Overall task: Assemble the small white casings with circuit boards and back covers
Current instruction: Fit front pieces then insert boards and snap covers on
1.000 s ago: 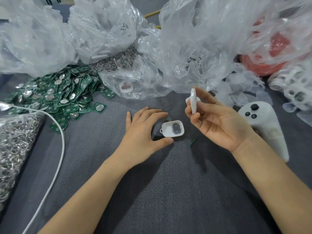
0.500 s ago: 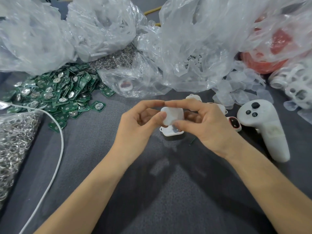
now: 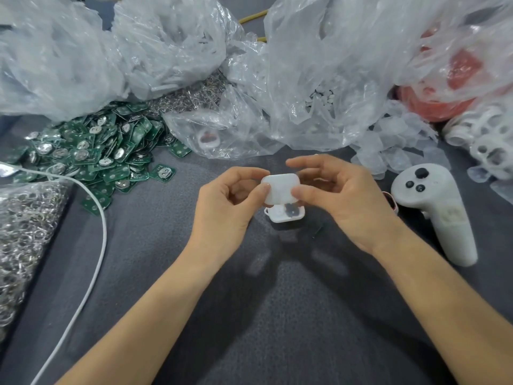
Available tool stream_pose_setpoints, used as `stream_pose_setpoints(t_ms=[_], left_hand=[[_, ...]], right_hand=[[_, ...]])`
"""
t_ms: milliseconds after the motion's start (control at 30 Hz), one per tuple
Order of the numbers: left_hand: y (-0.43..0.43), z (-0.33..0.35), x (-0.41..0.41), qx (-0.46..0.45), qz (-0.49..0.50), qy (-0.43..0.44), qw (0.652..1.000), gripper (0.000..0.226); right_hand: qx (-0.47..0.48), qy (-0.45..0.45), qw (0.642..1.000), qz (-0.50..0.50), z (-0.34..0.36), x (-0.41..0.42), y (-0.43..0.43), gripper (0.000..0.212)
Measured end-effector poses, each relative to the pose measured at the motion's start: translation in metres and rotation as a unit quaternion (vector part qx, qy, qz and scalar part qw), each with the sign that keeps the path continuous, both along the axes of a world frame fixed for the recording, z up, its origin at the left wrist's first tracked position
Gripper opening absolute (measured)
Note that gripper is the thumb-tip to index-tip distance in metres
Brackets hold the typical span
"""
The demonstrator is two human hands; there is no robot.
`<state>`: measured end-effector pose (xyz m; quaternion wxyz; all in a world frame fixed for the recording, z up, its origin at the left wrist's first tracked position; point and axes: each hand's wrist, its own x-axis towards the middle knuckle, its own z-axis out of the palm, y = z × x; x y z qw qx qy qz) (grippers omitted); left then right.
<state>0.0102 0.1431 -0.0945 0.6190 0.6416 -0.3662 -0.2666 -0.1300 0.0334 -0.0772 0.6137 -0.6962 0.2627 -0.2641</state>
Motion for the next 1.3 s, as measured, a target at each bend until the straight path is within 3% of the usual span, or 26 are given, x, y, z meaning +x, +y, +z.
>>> stream_pose_setpoints(t_ms=[100, 200, 300, 367, 433, 533, 633, 967, 1300], left_hand=[[-0.001, -0.001, -0.001, -0.003, -0.006, 0.01, 1.0, 0.023], [0.0, -0.002, -0.005, 0.017, -0.022, -0.039, 0.999, 0.022], [0.002, -0.005, -0.004, 0.092, -0.065, -0.184, 0.976, 0.05], [0.002, -0.007, -0.001, 0.165, -0.096, -0.302, 0.934, 0.075], [0.002, -0.008, 0.0, 0.208, -0.097, -0.357, 0.906, 0.077], [0.001, -0.009, -0.002, 0.203, -0.074, -0.348, 0.912, 0.052], [0.001, -0.01, -0.004, 0.193, -0.06, -0.338, 0.919, 0.042], [0.0, -0.018, -0.009, 0.19, -0.009, -0.354, 0.916, 0.043], [0.0, -0.021, -0.009, 0.181, 0.0, -0.348, 0.92, 0.044]], right_hand=[[0.143, -0.017, 0.99, 0.003, -0.002, -0.001, -0.002, 0.032], [0.158, 0.009, 0.987, -0.026, -0.002, 0.0, -0.002, 0.024], [0.145, 0.038, 0.987, -0.05, -0.003, 0.0, -0.004, 0.02], [0.128, 0.057, 0.989, -0.056, -0.004, 0.0, -0.005, 0.022], [0.109, 0.078, 0.99, -0.047, -0.005, -0.001, -0.006, 0.025], [0.086, 0.111, 0.99, -0.032, -0.007, -0.002, -0.007, 0.029], [0.062, 0.134, 0.988, -0.037, -0.008, -0.002, -0.008, 0.029], [-0.047, 0.175, 0.981, -0.066, -0.01, 0.001, 0.0, 0.028], [-0.225, 0.242, 0.942, -0.059, -0.007, 0.007, 0.008, 0.029]])
